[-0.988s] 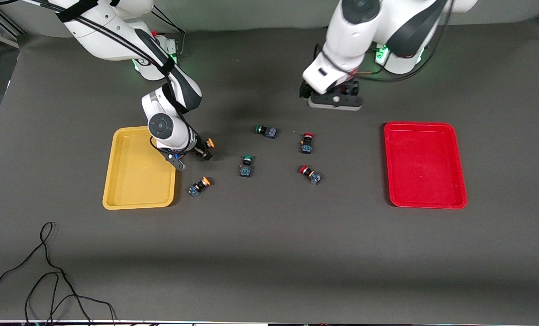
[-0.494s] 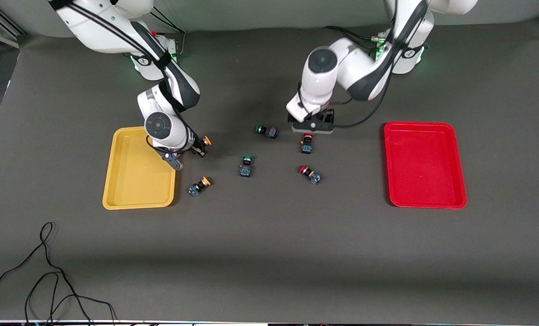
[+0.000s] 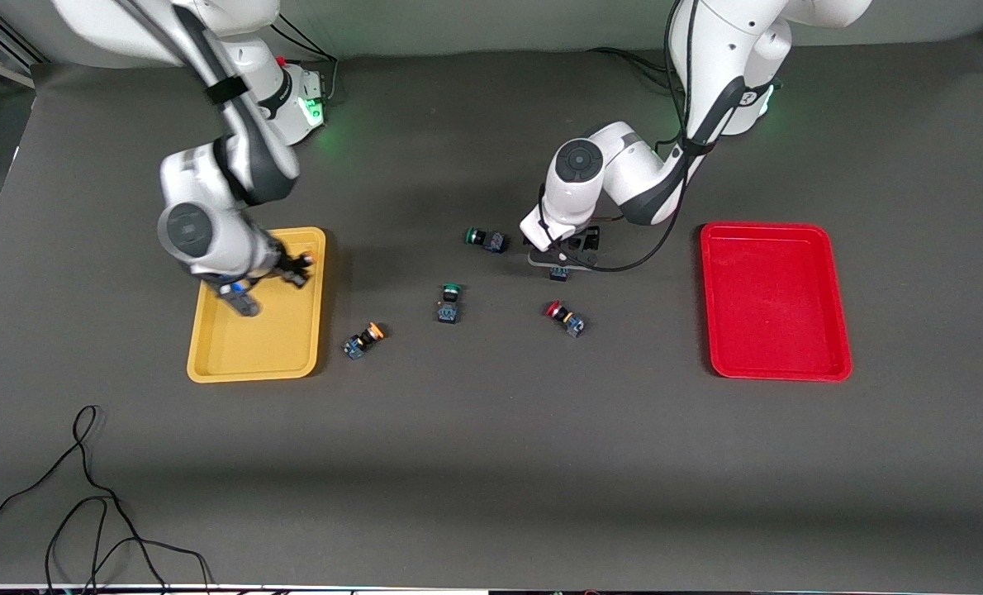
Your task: Place red and yellow buttons in trays
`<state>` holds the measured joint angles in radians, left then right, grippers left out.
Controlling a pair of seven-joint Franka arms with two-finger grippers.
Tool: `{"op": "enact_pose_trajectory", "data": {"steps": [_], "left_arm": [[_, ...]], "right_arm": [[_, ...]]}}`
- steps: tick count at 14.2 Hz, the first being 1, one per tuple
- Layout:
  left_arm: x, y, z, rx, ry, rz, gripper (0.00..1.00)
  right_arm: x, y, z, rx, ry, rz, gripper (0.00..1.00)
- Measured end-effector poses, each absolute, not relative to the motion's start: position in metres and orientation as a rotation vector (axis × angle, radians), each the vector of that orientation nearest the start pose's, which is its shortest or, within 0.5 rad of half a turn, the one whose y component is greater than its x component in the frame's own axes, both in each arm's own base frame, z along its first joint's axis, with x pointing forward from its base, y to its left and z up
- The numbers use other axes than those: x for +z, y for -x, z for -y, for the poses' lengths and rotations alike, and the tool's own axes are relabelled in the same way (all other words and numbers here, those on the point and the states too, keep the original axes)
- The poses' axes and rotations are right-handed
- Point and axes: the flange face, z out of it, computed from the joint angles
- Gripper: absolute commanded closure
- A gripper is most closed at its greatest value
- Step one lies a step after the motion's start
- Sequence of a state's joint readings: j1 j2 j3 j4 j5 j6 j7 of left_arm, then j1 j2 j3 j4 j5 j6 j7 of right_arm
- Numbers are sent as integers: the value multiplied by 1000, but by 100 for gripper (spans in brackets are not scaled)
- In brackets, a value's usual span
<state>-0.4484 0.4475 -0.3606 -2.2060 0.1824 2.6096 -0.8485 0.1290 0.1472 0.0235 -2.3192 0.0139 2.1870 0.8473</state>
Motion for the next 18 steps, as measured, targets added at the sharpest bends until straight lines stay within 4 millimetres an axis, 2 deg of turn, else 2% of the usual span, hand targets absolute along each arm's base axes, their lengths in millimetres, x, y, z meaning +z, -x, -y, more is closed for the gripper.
{"op": "enact_pose_trajectory", "data": {"steps": [1,2,3,4,5,6,7,9,11,13,15,16,17,18], "left_arm": [[187,-376,405,78,3177,-130,69],[185,-380,404,78,3176,-110,76],[183,-384,403,80,3175,-91,89],[180,-388,402,83,3175,-75,97],[179,-390,403,89,3174,-68,99],[180,-390,405,90,3172,-63,99],[181,-393,405,87,3172,-50,100],[194,-409,403,92,3149,-18,100],[230,-439,394,97,3106,48,100],[277,-467,371,110,3104,117,100],[315,-481,335,210,3113,94,100],[329,-489,308,269,3109,71,100],[338,-498,276,310,3105,49,100],[340,-507,238,338,3104,27,100]], "right_arm": [[248,-480,-47,409,3036,-1095,100],[237,-477,-28,407,3033,-1084,100],[225,-472,-19,397,3031,-1080,97],[212,-468,-19,385,3033,-1076,80],[201,-464,-21,378,3038,-1067,36],[192,-461,-24,380,3044,-1058,1],[187,-461,-25,381,3047,-1055,0],[190,-463,-24,371,3044,-1059,0],[206,-472,-25,336,3038,-1056,0],[247,-493,-35,304,3036,-1029,0],[299,-525,-61,242,3023,-1025,0],[321,-540,-81,197,3003,-1053,0],[334,-552,-106,164,2978,-1090,0],[338,-562,-132,152,2952,-1132,0]]}}
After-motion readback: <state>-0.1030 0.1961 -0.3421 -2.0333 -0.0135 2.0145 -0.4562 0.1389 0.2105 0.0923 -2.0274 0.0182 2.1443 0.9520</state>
